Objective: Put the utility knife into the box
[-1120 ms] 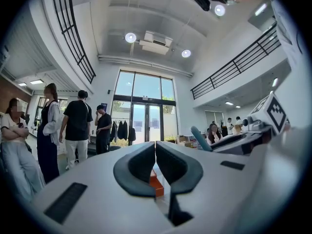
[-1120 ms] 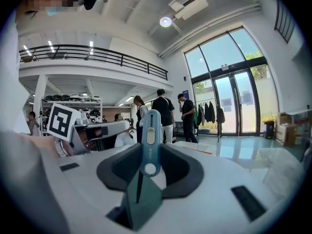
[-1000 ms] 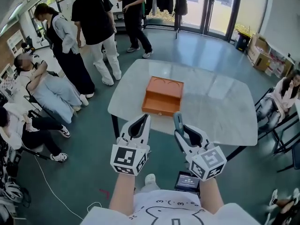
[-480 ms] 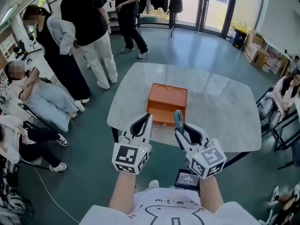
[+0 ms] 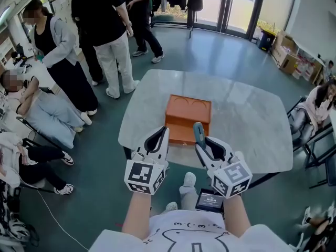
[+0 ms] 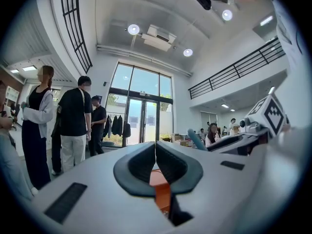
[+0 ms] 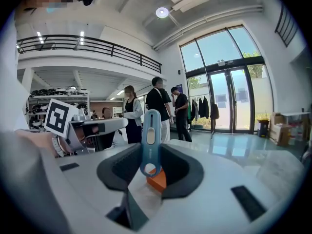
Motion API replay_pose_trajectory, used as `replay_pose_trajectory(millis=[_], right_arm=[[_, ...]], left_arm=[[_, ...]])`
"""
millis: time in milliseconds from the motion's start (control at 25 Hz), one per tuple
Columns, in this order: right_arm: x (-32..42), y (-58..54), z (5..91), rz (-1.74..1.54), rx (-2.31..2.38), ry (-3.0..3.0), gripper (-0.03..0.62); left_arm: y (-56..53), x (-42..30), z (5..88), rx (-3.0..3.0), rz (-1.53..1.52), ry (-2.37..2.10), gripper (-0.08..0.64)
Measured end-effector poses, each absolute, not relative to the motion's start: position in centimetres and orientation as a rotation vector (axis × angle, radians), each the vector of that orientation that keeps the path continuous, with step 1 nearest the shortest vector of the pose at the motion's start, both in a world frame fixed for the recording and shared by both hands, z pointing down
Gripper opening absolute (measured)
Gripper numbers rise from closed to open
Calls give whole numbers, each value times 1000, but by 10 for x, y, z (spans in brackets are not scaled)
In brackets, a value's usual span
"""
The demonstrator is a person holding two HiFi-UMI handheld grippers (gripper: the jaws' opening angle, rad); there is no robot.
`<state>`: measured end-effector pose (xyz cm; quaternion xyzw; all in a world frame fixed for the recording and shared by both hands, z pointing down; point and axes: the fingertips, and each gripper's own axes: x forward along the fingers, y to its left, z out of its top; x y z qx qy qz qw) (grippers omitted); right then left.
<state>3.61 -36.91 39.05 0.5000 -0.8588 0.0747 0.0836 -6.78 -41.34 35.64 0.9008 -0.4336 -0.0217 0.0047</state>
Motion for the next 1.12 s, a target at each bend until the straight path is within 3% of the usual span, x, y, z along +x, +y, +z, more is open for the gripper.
replay_pose_trajectory(millis=[600,1120], right_arm=[[47,-449,411,247,1360,-2526,132],[56,-511,475,227,955,-2399,133]], left_arm=[[-481,-63,377,2759,13,-1409,16],[-547,-47,409,2633,70,-1518,17]])
